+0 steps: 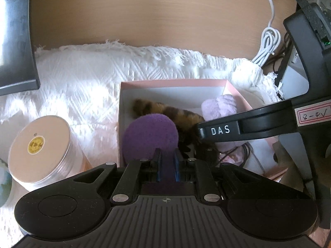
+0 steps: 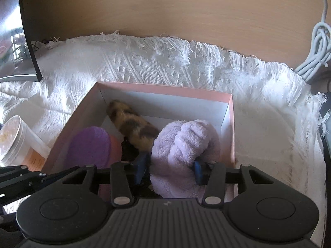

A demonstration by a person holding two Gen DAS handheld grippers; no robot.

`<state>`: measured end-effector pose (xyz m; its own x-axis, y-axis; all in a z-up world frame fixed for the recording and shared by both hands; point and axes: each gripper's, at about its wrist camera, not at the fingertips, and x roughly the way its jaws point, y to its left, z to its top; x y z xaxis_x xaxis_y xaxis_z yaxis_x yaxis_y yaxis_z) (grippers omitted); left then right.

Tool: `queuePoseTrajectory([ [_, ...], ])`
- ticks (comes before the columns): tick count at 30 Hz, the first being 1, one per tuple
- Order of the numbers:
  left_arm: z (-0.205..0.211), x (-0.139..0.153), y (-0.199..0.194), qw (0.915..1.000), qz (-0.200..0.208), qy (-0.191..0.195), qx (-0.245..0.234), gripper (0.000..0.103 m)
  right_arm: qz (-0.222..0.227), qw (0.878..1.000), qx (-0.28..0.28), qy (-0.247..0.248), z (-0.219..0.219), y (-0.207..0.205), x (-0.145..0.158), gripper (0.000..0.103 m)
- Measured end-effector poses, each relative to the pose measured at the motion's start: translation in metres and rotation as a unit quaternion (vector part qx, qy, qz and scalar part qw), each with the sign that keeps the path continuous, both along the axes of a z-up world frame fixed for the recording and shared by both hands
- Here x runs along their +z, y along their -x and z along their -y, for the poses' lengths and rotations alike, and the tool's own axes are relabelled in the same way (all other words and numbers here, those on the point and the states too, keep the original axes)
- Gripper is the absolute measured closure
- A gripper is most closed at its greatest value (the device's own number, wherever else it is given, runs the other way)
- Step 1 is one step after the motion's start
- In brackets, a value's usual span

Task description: Organize soft objects

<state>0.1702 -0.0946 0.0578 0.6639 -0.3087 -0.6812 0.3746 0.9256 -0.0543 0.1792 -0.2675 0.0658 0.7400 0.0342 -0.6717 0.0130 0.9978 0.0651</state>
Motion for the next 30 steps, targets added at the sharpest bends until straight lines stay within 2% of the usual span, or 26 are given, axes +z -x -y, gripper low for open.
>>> queuePoseTrajectory([
  [3, -0.008, -0.001, 0.004, 0.9998, 0.013, 0.017, 0.004, 0.087, 0.009, 1.0, -0.004, -0.018, 0.001, 0.009, 0.001, 0.04],
  [7, -0.03, 0.005, 0.022, 0.9966, 0.048, 0.061, 0.029, 0.087, 0.031, 0.999, 0.004, -0.024, -0.003, 0.025, 0.006, 0.033],
  [9, -0.041, 0.009, 0.033, 0.9934, 0.071, 0.083, 0.036, 0.087, 0.05, 0.998, 0.01, -0.022, -0.003, 0.036, 0.011, 0.033],
  [11, -0.053, 0.014, 0.049, 0.9879, 0.099, 0.107, 0.054, 0.087, 0.081, 0.996, 0.018, -0.018, -0.001, 0.052, 0.023, 0.033],
  [13, -0.065, 0.018, 0.069, 0.981, 0.127, 0.126, 0.075, 0.087, 0.107, 0.994, 0.02, -0.012, 0.002, 0.067, 0.034, 0.026],
  [16, -0.079, 0.02, 0.107, 0.9725, 0.163, 0.133, 0.099, 0.087, 0.137, 0.99, 0.025, -0.02, 0.003, 0.092, 0.044, 0.016],
  [17, -0.083, 0.017, 0.122, 0.9712, 0.168, 0.13, 0.108, 0.087, 0.139, 0.989, 0.031, -0.025, 0.002, 0.1, 0.044, 0.015],
  [19, -0.086, 0.01, 0.146, 0.971, 0.167, 0.113, 0.129, 0.087, 0.136, 0.989, 0.055, -0.019, -0.009, 0.118, 0.036, 0.015],
  [22, -0.088, -0.011, 0.176, 0.9732, 0.144, 0.071, 0.165, 0.087, 0.128, 0.987, 0.097, 0.019, -0.032, 0.143, 0.011, 0.015],
  [25, -0.09, -0.032, 0.192, 0.9711, 0.107, 0.063, 0.204, 0.087, 0.121, 0.983, 0.129, 0.044, -0.051, 0.164, -0.018, 0.015],
  [28, -0.086, -0.049, 0.199, 0.9739, 0.07, 0.057, 0.208, 0.087, 0.098, 0.982, 0.152, 0.062, -0.065, 0.17, -0.046, 0.014],
  [30, -0.079, -0.051, 0.2, 0.9739, 0.083, 0.038, 0.207, 0.086, 0.084, 0.979, 0.168, 0.079, -0.073, 0.168, -0.06, 0.014],
])
